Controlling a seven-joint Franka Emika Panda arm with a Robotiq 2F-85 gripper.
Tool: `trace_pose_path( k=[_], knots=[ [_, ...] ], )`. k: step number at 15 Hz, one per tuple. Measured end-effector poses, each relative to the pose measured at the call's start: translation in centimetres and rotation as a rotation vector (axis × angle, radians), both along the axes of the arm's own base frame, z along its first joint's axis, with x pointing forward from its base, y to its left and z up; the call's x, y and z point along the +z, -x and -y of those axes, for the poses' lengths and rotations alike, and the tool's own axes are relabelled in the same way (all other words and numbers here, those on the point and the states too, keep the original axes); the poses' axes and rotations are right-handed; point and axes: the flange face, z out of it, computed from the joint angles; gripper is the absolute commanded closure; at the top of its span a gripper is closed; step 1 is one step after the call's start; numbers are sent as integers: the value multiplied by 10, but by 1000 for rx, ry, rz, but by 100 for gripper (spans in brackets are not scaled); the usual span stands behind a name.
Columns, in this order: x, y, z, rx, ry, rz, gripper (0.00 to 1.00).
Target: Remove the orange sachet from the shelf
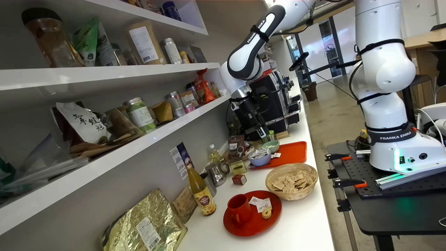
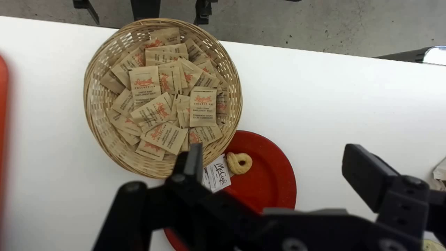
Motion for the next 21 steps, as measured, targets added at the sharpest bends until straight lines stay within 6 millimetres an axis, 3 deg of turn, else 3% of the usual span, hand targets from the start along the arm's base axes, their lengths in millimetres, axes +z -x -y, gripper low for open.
trace_pose_path(
  k=[15, 21],
  knots=[
    [0, -1, 1, -11, 4, 7, 0],
    [9, -42, 4, -134, 79, 280, 0]
  ],
)
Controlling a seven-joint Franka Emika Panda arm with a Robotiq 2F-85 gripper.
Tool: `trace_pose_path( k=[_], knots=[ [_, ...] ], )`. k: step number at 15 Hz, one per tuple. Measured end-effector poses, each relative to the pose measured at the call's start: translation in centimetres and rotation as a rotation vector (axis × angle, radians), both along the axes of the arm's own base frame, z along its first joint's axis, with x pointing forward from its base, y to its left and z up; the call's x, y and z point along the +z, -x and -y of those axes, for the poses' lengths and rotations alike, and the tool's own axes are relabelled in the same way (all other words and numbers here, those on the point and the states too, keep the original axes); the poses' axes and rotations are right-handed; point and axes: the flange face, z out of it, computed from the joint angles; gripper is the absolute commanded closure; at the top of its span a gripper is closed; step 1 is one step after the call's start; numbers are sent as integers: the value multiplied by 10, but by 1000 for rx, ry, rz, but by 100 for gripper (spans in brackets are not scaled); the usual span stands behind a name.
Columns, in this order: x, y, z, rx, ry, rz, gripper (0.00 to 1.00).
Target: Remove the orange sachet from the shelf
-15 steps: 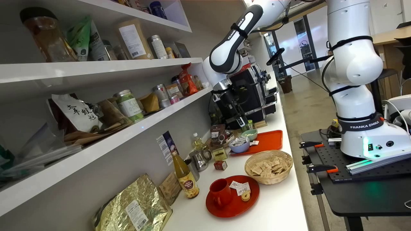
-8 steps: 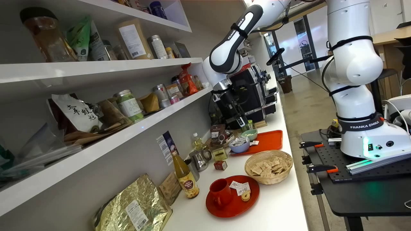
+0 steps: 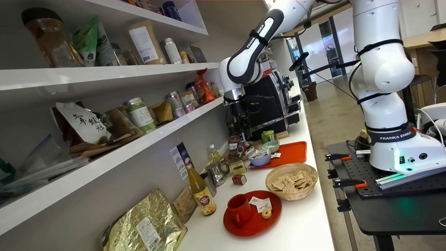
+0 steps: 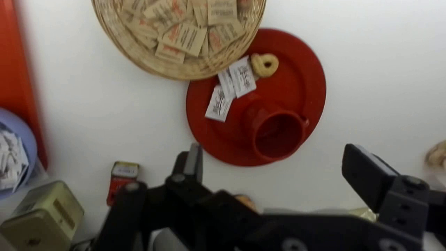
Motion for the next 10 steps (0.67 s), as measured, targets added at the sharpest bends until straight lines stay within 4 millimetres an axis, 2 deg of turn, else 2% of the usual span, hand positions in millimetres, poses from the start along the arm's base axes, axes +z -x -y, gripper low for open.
trace_pose_path(
  k=[3, 6, 10],
  knots=[
    [8, -23, -4, -40, 72, 169, 0],
    [25, -41, -3, -98, 146, 322, 0],
    [53, -55, 21, -214, 244, 434, 0]
  ],
)
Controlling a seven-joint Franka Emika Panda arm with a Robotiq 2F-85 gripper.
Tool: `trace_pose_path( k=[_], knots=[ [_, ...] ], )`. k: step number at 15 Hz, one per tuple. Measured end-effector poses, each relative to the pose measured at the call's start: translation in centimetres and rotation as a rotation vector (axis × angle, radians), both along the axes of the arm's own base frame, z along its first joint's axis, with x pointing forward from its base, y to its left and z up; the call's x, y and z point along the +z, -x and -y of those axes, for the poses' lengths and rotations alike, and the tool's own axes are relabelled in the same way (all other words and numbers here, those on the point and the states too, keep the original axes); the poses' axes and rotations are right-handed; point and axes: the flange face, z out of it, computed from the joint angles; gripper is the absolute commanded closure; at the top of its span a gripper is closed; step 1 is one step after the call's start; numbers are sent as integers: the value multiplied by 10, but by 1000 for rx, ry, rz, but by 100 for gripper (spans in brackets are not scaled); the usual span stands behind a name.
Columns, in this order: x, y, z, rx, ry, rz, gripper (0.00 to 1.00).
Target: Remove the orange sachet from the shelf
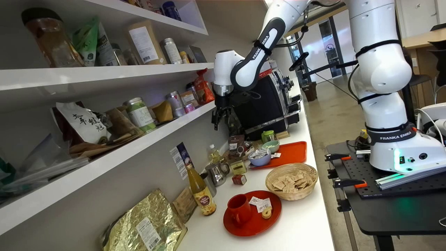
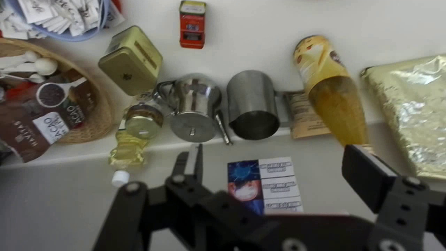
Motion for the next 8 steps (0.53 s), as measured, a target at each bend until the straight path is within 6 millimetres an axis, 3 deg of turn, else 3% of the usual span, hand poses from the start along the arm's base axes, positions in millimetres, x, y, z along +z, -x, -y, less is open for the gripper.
trace_pose_path(
  k=[4, 8],
  knots=[
    [24, -3, 25, -109, 18, 35, 0],
    [52, 7, 48, -194, 18, 37, 0]
  ],
)
